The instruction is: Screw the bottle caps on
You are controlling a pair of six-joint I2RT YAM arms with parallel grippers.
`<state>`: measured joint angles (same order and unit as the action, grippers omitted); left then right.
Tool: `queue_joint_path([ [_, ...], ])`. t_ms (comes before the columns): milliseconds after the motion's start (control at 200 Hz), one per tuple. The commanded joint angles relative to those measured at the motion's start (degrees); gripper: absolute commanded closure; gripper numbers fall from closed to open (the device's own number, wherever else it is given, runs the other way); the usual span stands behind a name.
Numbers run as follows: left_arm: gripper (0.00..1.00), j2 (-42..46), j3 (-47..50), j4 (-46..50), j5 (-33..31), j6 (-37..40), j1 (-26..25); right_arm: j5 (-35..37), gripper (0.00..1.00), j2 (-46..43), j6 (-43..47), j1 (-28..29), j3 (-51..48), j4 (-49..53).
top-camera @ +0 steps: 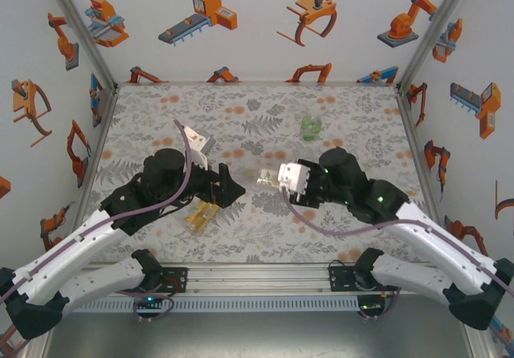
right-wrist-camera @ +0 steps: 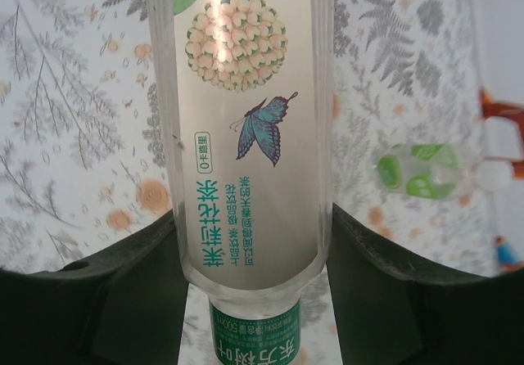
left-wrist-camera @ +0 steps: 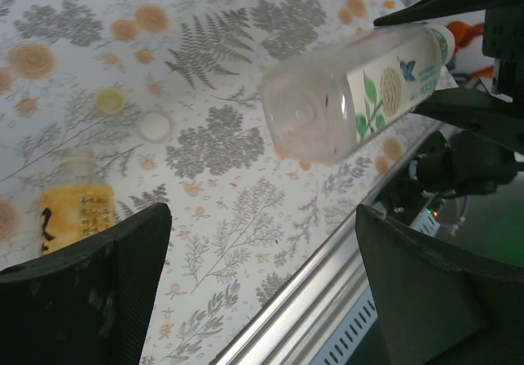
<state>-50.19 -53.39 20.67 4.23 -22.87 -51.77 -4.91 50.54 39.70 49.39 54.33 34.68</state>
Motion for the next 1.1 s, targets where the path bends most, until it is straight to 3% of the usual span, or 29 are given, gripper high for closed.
queue_joint_path([
  [0,0.15,-1.95,-3.89,0.31,2.12,3.33,-3.83,3.19,0.91,-4.91,14.49,3.61,-1.61,6.10],
  [130,0.14,-6.02,-7.28,1.82,2.25,3.63,-7.58,6.58,1.00,-8.69,20.64,9.23,-2.52,9.68],
  [220,0.13,-9.21,-9.11,1.92,5.53,4.98,-10.55,12.31,1.00,-10.06,23.29,13.93,-3.17,10.06],
  [436,0.10,-17.13,-13.63,2.53,6.24,5.64,-15.52,23.14,1.00,-10.47,30.53,22.38,-5.35,7.52],
  [596,0.11,-20.86,-14.69,2.90,5.80,4.86,-16.37,24.41,1.00,-10.92,38.09,25.85,-7.42,4.90],
  [801,0.09,-23.36,-14.17,-0.26,10.52,5.12,-16.52,24.33,1.00,-11.62,44.96,28.71,-9.16,0.08],
  [1092,0.12,-27.16,-14.97,-2.56,18.24,6.00,-16.53,24.07,1.00,-10.02,46.78,30.94,-7.13,-0.89],
])
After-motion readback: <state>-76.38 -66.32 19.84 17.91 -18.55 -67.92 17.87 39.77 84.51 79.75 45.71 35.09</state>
